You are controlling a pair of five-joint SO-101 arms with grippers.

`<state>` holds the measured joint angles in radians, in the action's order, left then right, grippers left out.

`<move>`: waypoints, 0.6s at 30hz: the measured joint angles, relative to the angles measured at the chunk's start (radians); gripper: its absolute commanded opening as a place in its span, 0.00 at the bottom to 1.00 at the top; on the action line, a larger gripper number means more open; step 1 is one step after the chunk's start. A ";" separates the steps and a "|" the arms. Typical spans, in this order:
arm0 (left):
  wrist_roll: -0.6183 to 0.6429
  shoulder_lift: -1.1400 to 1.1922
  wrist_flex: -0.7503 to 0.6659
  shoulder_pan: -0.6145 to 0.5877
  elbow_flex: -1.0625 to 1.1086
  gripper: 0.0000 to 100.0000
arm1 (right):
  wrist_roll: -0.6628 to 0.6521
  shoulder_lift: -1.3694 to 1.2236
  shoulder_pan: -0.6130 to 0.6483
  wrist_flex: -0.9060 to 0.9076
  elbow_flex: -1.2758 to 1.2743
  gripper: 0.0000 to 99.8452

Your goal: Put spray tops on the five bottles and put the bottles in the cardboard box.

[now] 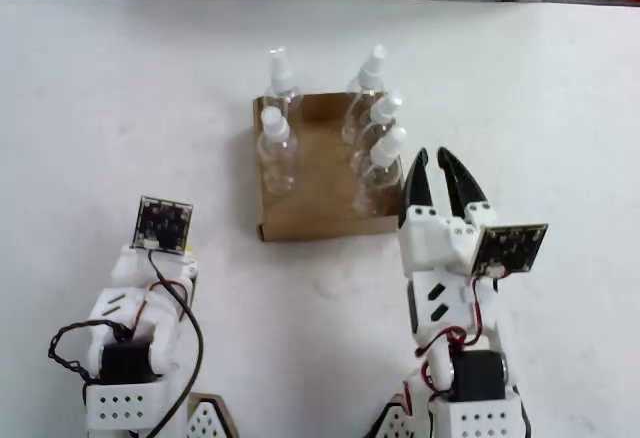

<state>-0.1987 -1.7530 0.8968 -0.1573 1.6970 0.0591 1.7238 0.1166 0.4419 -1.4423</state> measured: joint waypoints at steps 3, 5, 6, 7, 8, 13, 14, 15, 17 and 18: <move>0.000 0.000 0.000 0.000 0.000 0.02 | 0.000 0.075 -0.002 0.121 0.000 0.02; 0.000 0.000 0.000 0.000 0.000 0.02 | 0.000 0.061 0.002 0.166 0.000 0.02; 0.000 0.000 0.000 0.000 0.000 0.02 | 0.000 0.063 0.002 0.181 0.000 0.02; 0.000 0.000 0.000 0.000 0.000 0.02 | 0.000 0.069 -0.002 0.195 0.000 0.02; 0.000 0.000 0.000 0.000 0.000 0.02 | 0.000 0.078 -0.002 0.210 0.000 0.02; 0.000 0.000 0.018 0.000 0.000 0.02 | 0.000 0.083 0.000 0.381 0.000 0.02; 0.000 0.000 0.023 0.000 0.000 0.02 | 0.000 0.081 0.000 0.434 0.000 0.02; 0.000 0.000 0.025 0.000 0.000 0.02 | 0.000 0.081 0.000 0.489 0.000 0.02; 0.000 0.000 0.026 0.000 0.000 0.02 | 0.000 0.083 0.000 0.600 0.000 0.02; 0.000 0.000 0.026 0.000 0.000 0.02 | 0.000 0.083 0.000 0.651 0.000 0.02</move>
<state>-0.1987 -1.7530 0.9229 -0.1573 1.6970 0.0591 1.8067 0.1166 1.0925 -1.4423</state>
